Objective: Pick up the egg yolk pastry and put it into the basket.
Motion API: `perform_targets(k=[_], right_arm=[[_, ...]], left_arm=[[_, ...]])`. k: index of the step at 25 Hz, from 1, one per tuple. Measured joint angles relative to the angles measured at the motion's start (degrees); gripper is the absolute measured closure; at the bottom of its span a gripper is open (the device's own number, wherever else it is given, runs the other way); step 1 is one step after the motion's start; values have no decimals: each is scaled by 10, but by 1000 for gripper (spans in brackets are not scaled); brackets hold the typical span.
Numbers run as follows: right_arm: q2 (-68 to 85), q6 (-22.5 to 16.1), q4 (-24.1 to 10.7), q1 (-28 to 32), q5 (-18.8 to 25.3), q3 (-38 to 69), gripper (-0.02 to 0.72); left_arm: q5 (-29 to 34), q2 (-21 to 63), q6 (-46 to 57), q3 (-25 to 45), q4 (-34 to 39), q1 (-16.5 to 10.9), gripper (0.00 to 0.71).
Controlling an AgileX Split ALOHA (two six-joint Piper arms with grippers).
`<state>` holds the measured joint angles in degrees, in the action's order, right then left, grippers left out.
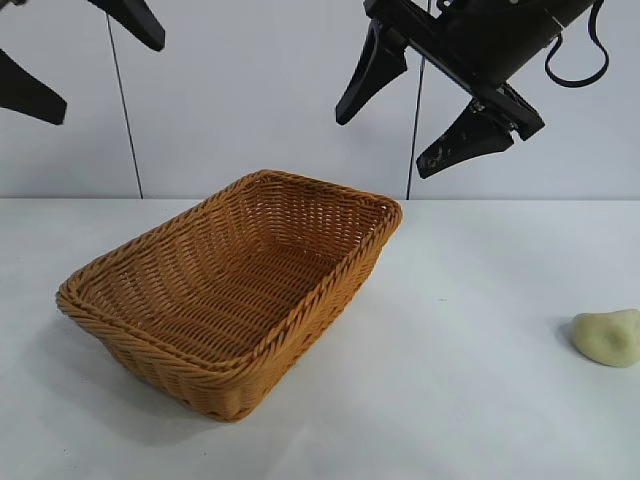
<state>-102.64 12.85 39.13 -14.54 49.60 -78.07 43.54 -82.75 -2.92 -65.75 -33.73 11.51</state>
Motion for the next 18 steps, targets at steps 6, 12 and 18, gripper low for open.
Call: perform_targets(k=[6,12,18], right_arm=[[0,0,1,0,0,0,66],[0,0,1,0,0,0,66],[0,0,1,0,0,0,66]], left_arm=[[38,46,244,31,146,64,14],[10,46,583,81,303,130,14],[-19,35,675,124,305,131,14]])
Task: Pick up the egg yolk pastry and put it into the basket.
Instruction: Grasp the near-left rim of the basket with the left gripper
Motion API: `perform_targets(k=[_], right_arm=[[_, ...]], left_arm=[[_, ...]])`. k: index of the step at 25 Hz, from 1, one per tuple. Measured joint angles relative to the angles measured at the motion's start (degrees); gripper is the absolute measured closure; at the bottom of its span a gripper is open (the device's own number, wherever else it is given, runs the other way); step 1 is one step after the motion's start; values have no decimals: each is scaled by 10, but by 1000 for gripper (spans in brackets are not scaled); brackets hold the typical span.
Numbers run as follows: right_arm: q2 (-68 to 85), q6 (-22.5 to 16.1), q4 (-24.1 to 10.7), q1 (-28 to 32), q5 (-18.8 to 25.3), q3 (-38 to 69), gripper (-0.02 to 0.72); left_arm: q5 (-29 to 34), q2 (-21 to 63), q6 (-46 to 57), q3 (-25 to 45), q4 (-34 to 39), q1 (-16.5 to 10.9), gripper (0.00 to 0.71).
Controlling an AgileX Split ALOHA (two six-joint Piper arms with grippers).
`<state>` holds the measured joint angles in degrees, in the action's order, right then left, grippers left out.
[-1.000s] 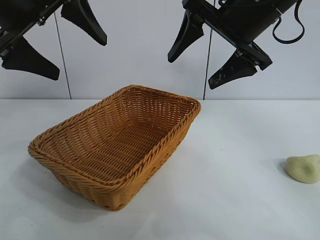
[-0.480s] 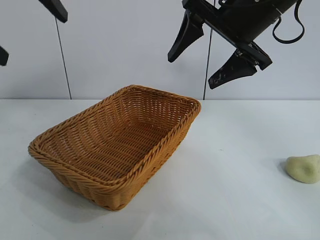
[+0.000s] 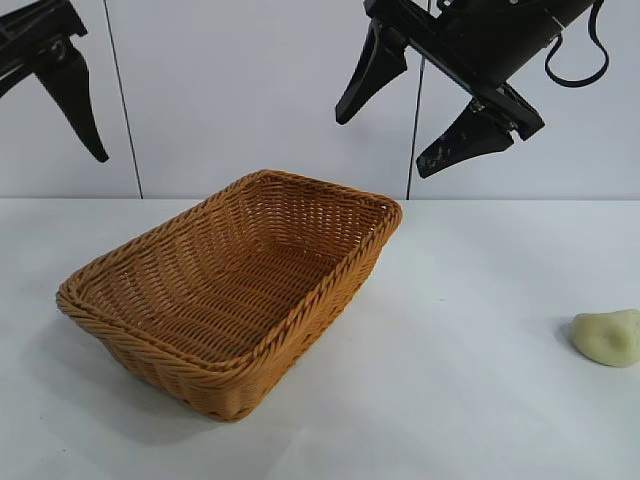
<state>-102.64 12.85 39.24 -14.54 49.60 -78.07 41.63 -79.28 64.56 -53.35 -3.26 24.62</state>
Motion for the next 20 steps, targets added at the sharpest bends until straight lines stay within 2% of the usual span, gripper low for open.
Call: perform_targets(k=[13,20], right_arm=[[0,0,0,0,0,0,66],[0,0,0,0,0,0,66]], left_arm=[[-90,-153,8,3,-102,0,14],[-126,-226,7,3,-112,0,14]])
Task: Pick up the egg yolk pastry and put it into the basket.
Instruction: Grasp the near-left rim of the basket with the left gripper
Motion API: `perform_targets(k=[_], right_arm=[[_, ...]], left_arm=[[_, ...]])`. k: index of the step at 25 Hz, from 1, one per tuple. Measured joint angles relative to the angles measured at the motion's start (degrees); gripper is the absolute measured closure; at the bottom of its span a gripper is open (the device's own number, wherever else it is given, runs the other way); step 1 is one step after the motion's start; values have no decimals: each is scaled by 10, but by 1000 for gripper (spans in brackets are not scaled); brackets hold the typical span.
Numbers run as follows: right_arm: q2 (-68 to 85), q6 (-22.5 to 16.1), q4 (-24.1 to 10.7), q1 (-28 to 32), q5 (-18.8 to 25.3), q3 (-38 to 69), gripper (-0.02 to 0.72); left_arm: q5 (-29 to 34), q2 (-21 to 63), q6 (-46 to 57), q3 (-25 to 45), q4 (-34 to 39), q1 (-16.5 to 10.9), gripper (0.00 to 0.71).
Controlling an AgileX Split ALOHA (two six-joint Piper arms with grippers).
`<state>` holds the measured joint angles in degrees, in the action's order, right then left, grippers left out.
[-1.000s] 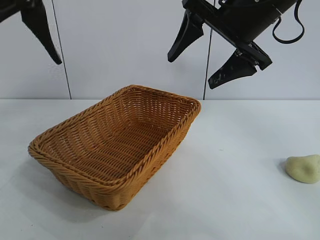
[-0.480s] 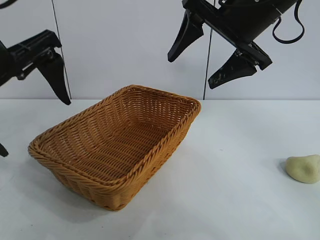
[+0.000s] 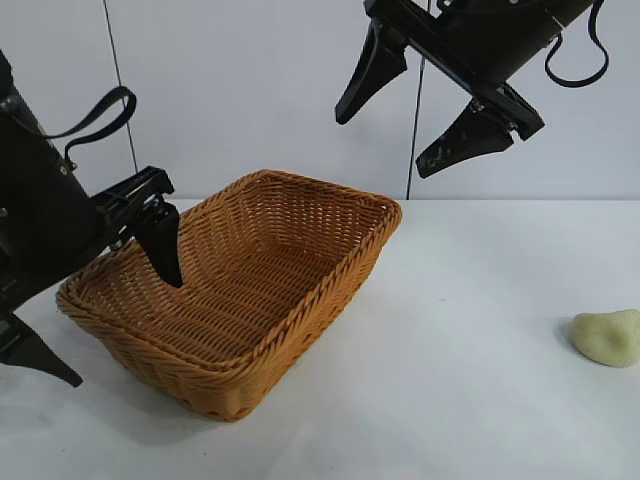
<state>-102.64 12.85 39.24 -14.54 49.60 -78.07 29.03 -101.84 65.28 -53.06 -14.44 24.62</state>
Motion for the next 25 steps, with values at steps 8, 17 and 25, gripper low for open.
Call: perform_targets(k=[8,17,25], right_arm=[[0,0,0,0,-4,0,66],[0,0,0,0,-12,0,66],[0,0,0,0,-12,0,66]], left_arm=[[-19,-27,0,1,0,0,14],[-34,-40,0,1,0,0,168],[-36,-38,-2,1,-4,0,621]])
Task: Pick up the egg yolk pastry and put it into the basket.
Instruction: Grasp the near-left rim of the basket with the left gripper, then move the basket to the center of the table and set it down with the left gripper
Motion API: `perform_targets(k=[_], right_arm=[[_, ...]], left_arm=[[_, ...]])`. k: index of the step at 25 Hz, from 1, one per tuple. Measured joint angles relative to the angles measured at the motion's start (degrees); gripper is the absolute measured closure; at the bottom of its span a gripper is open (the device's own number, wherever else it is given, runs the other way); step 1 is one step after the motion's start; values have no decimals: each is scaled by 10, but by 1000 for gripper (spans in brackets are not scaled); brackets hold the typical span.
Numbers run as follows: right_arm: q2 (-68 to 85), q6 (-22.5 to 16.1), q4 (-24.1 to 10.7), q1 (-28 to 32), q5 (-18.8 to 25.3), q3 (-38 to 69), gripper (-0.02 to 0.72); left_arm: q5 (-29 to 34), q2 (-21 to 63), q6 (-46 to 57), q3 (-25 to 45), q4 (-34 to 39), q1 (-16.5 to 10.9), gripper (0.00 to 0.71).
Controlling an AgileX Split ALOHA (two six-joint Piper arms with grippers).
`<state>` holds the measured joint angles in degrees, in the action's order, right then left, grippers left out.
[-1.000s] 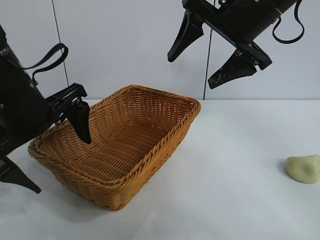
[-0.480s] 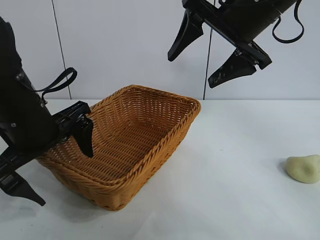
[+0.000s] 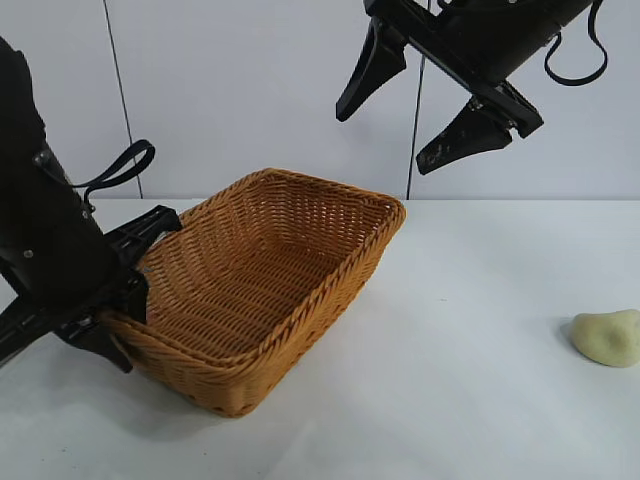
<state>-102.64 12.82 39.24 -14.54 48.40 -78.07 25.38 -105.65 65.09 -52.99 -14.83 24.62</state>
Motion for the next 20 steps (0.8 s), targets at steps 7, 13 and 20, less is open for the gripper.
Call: perform_targets(k=[7,13,20], right_arm=[[0,0,0,0,0,0,66],[0,-1,0,0,0,0,66],[0,-2,0,0,0,0,66]], left_arm=[[69,13,-105,-42,-11,-47,623],[175,-21,-329,-145,-85,-120,623],[293,-107,-499,-286,-116,-132,625]])
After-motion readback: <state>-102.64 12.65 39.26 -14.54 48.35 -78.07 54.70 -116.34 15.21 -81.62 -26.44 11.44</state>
